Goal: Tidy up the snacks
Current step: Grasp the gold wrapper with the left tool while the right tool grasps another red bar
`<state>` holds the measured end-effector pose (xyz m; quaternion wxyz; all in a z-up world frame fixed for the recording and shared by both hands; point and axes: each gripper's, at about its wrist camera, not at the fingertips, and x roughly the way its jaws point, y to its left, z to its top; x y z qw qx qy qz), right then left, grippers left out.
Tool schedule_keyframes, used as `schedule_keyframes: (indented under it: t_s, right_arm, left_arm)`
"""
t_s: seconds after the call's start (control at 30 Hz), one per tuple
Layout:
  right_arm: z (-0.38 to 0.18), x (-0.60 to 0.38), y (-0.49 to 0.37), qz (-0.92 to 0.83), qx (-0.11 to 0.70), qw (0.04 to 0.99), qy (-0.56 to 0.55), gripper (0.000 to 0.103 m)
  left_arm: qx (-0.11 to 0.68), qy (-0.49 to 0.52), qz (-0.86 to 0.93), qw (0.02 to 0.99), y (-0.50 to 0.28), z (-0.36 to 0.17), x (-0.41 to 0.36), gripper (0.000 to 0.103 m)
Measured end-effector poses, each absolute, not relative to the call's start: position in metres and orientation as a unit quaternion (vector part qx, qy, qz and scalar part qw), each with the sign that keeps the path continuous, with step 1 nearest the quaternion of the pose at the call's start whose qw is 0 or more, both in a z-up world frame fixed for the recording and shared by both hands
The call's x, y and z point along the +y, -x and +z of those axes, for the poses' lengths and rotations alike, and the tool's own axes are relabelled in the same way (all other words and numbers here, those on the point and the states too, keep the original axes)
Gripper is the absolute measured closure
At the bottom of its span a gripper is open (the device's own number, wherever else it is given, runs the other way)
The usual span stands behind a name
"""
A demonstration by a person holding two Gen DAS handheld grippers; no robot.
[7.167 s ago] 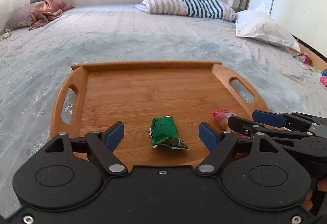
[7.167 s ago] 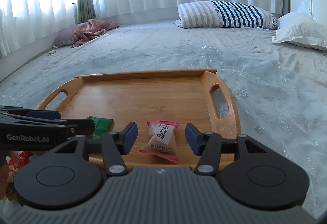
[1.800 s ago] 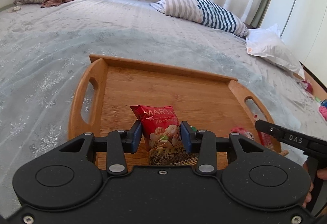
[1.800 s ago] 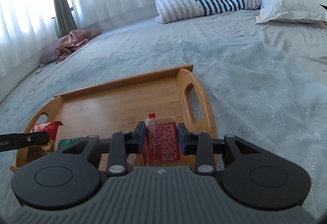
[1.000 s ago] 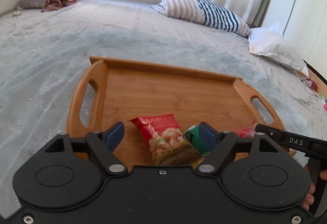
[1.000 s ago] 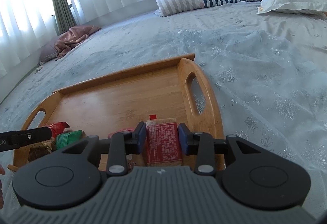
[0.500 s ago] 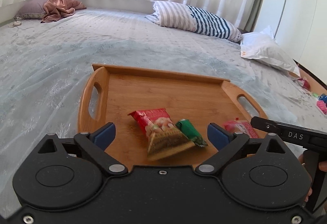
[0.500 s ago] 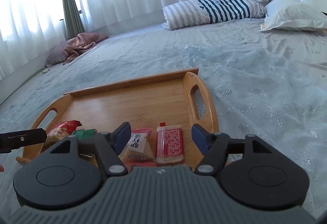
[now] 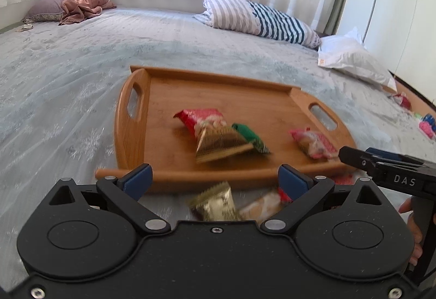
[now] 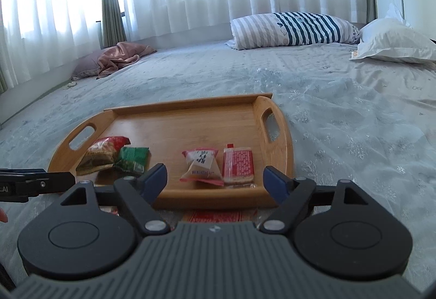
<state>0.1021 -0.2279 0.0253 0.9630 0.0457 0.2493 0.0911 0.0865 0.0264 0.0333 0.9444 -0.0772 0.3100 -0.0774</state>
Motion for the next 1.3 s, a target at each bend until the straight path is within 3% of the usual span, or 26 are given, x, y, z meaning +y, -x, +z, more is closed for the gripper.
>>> schedule_keyframes:
  t_s: [0.27, 0.33, 0.53, 0.67, 0.8, 1.3]
  right_arm:
    - [0.014, -0.226, -0.075, 0.082, 0.249, 0.964, -0.045, 0.016]
    - [0.010, -0.225, -0.067, 0.077, 0.247, 0.965, -0.043, 0.018]
    - [0.004, -0.224, -0.049, 0.065, 0.240, 0.968, -0.043, 0.036]
    - [0.004, -0.223, -0.039, 0.060, 0.235, 0.969, -0.046, 0.050]
    - [0.003, -0.223, -0.031, 0.054, 0.232, 0.970, -0.053, 0.066]
    - [-0.009, -0.215, -0.028, 0.051, 0.249, 0.966, -0.054, 0.064]
  left_arm:
    - [0.327, 0.058, -0.066, 0.941, -0.071, 0.026, 0.022, 0.014]
    - [0.331, 0.067, -0.069, 0.939, -0.068, 0.025, 0.022, 0.021]
    - [0.335, 0.091, -0.077, 0.935, -0.061, 0.022, 0.024, 0.043]
    - [0.337, 0.088, -0.078, 0.934, -0.055, 0.020, 0.022, 0.049]
    - [0.342, 0.096, -0.066, 0.932, -0.053, 0.017, 0.023, 0.062]
    - [0.359, 0.114, -0.056, 0.925, -0.059, 0.011, 0.025, 0.060]
